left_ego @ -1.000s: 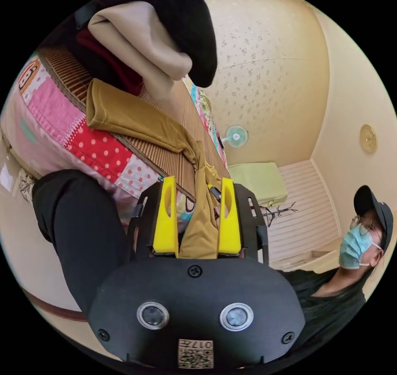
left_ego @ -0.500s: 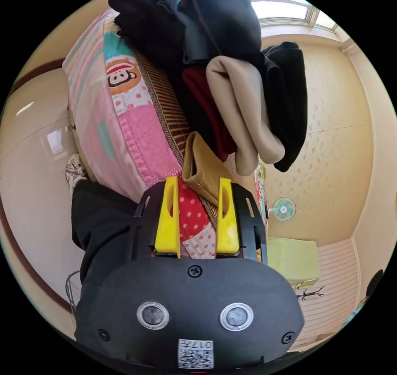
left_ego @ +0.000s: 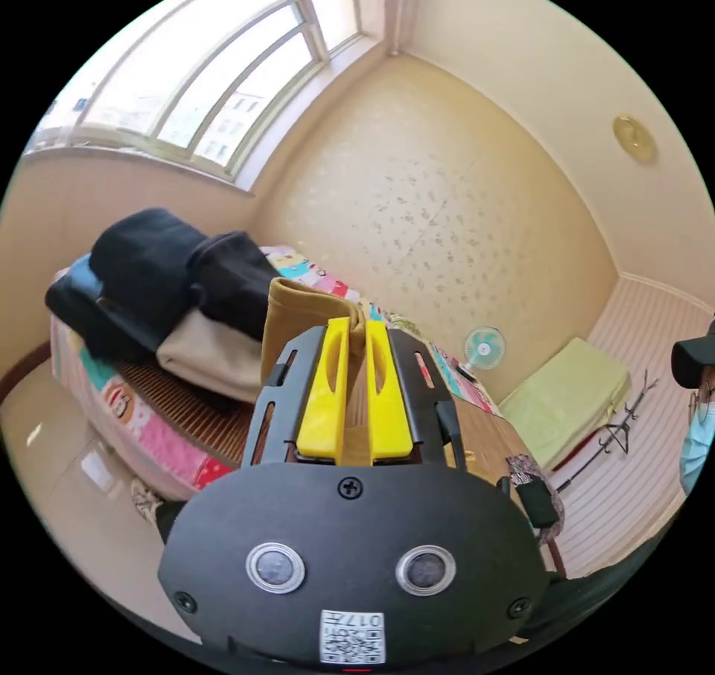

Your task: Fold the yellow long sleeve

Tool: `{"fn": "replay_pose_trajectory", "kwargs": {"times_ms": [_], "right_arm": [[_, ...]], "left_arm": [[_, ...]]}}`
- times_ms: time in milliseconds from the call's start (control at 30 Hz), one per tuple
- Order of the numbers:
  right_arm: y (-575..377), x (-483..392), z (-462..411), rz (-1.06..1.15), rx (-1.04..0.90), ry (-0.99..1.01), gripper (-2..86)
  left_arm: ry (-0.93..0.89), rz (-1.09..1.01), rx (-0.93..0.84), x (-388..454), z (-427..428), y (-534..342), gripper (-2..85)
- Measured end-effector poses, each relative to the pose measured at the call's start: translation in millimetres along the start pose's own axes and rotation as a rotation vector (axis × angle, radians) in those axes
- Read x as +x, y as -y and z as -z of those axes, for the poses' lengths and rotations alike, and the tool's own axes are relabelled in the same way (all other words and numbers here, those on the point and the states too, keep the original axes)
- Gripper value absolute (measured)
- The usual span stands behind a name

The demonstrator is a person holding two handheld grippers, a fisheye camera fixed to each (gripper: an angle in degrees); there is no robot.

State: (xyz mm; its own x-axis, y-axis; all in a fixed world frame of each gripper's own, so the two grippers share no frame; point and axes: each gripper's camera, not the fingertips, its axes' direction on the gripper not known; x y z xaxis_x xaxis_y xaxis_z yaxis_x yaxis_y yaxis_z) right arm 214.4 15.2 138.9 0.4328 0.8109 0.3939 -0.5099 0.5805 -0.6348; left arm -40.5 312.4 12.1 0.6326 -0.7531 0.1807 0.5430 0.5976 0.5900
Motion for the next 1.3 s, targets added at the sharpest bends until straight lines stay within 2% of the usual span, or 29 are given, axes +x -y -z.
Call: {"fn": "replay_pose_trajectory", "kwargs": {"times_ms": [167, 267, 333, 400, 500, 600, 667, 767, 867, 933, 1000, 1133, 1300], "right_arm": [[12.2, 1.9, 27.7, -0.001, 0.011, 0.016, 1.9], [19.2, -0.5, 48.9, 0.016, 0.026, 0.028, 1.6], [20.2, -3.9, 69.2, 0.031, 0.061, 0.026, 1.3], [21.4, -9.3, 116.7, 0.02, 0.086, 0.026, 0.9], [4.0, -19.3, 209.4, 0.05, 0.118, -0.035, 1.0], [-33.8, -17.9, 298.7, 0.168, 0.149, -0.075, 1.6], [-58.5, -1.2, 342.5, 0.165, 0.148, -0.1, 2.3], [-95.6, 50.3, 395.8, 0.03, 0.107, -0.045, 5.2], [-132.4, 112.2, 427.1, -0.159, 0.048, 0.012, 9.3], [-151.5, 147.5, 437.4, -0.282, 0.017, 0.106, 11.4], [-173.1, 188.0, 445.3, -0.414, 0.021, 0.267, 13.2], [-201.8, 232.9, 458.3, -0.569, 0.165, 0.526, 13.9], [-246.9, 270.6, 456.5, -0.763, 0.379, 0.853, 14.1]], "left_arm": [[-0.378, -0.121, -0.162, 129.8, -122.4, -2.0, 4.6], [-0.571, -0.134, -0.371, 219.4, -209.0, -51.8, 5.0], [-0.702, -0.234, -0.579, 282.2, -270.3, -102.1, 5.8], [-0.71, -0.263, -0.731, 301.5, -297.5, -134.4, 7.3], [-0.767, -0.278, -0.763, 278.0, -278.5, -149.5, 9.3], [-0.722, -0.304, -0.785, 216.5, -233.1, -155.7, 9.9], [-0.667, -0.301, -0.842, 169.8, -207.8, -168.3, 9.9], [-0.574, -0.242, -1.019, 92.4, -178.0, -208.6, 10.3], [-0.546, -0.041, -1.22, 25.6, -163.2, -258.9, 14.1], [-0.589, 0.165, -1.314, -8.3, -159.3, -296.1, 16.4], [-0.611, 0.255, -1.375, -19.5, -164.7, -319.5, 17.0], [-0.603, 0.309, -1.509, -19.2, -183.2, -361.3, 17.3], [-0.813, 0.435, -1.45, -18.5, -176.0, -360.6, 6.1]]}}
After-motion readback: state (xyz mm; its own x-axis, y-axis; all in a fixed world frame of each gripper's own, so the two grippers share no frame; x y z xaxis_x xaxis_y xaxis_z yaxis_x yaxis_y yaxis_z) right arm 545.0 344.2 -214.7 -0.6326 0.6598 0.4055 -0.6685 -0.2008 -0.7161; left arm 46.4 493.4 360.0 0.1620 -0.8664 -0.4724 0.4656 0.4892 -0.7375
